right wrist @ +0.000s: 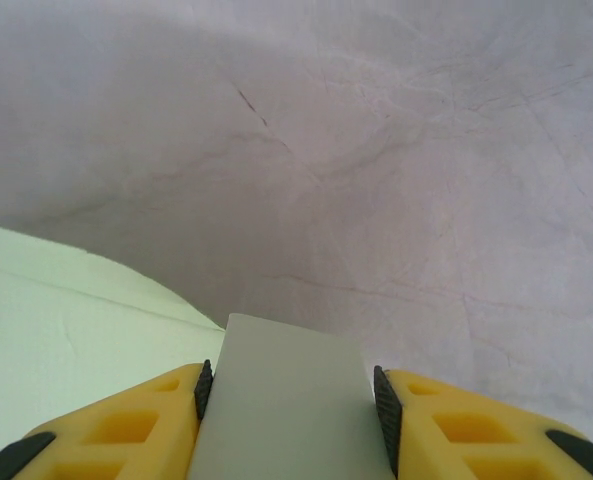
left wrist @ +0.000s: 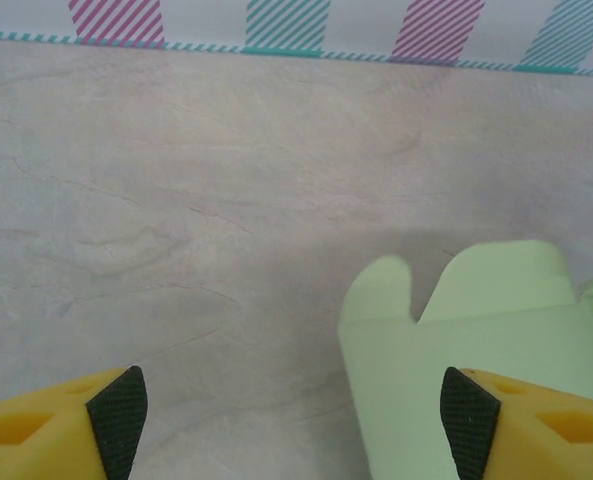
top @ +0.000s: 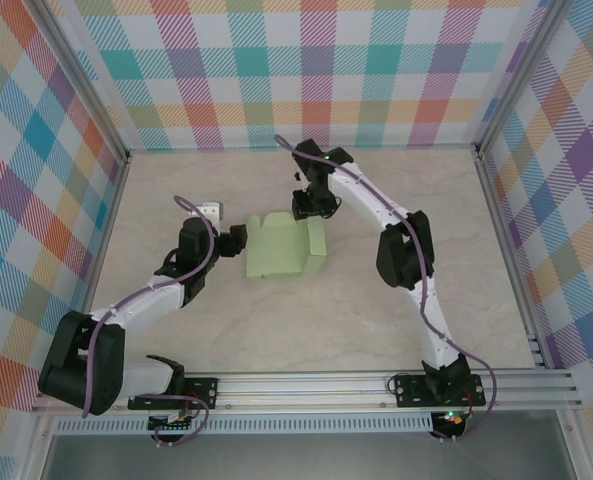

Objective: Fold the paper box

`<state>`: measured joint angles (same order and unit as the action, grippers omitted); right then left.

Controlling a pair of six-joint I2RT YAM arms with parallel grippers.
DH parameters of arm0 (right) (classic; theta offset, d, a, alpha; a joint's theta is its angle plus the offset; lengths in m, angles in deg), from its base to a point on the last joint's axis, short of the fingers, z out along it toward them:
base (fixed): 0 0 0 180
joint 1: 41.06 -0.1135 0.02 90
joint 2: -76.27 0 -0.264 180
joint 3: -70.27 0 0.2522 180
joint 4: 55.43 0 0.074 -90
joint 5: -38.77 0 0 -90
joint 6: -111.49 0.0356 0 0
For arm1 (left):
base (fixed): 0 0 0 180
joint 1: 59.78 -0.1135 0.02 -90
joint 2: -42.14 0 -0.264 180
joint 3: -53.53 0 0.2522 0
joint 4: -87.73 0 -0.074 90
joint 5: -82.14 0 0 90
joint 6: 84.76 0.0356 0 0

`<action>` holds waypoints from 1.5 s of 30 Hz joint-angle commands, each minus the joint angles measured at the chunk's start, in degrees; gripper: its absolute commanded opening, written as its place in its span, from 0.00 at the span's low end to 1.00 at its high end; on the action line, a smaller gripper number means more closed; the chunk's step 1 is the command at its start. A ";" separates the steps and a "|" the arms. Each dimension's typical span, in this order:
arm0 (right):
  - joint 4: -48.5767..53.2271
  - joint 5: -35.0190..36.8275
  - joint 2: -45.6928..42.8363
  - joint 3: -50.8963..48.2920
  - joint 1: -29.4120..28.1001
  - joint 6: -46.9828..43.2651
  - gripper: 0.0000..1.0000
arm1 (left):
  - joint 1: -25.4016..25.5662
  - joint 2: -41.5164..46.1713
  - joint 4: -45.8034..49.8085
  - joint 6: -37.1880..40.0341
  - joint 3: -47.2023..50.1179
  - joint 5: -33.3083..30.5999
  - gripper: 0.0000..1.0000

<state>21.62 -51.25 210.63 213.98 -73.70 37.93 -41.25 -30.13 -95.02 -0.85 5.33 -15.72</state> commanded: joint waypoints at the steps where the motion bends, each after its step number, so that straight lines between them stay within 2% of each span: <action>1: -6.63 -4.47 -5.00 -3.90 1.28 6.06 0.29 | -1.30 4.16 6.86 -5.10 -3.32 -1.74 0.86; 4: -10.15 -5.44 -6.33 -8.02 1.91 7.97 0.29 | -1.55 7.33 13.39 -11.89 -4.51 -4.25 1.00; 6: -13.97 -7.43 -7.92 -12.06 2.53 10.03 0.29 | -2.23 9.71 16.92 -16.53 -4.85 -2.90 1.00; 11: -22.98 -11.29 -11.40 -20.40 3.73 13.61 0.28 | -4.26 13.44 18.53 -21.52 -4.61 7.40 1.00; 15: -27.15 -12.44 -13.02 -23.65 3.84 13.30 0.28 | -7.53 9.48 19.31 -22.74 -6.65 21.88 0.93; 17: -29.68 -13.74 -14.13 -25.72 3.94 13.30 0.28 | -7.79 8.04 20.00 -21.80 -7.28 24.67 0.93; 20: -32.80 -15.92 -15.73 -28.53 4.49 13.61 0.28 | -8.96 5.92 21.71 -21.08 -8.56 28.00 0.99; 22: -34.98 -17.95 -17.16 -30.80 5.03 14.04 0.28 | -10.32 4.30 21.96 -21.23 -9.09 30.62 0.98; 25: -37.88 -20.55 -19.28 -34.06 5.57 14.32 0.28 | -12.15 1.24 22.61 -22.16 -10.48 33.77 0.94; 29: -38.19 -21.53 -20.50 -36.10 5.66 13.73 0.28 | -12.54 -2.74 23.18 -19.72 -13.72 38.59 0.88; 35: -39.95 -22.67 -21.40 -39.29 5.65 14.92 0.28 | -12.45 -7.24 19.48 -18.47 -15.80 48.11 0.66; 39: -40.25 -23.22 -21.60 -39.86 5.66 15.35 0.28 | -12.22 -5.67 17.18 -17.83 -14.35 48.29 0.56; 45: -41.52 -24.11 -21.77 -40.74 5.66 15.19 0.27 | -10.72 -6.46 25.08 -12.01 -16.98 45.84 0.44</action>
<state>-17.68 -73.39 191.36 174.05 -68.04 52.60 -52.60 -37.06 -73.54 -16.54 -9.46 29.59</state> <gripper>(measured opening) 0.422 0.458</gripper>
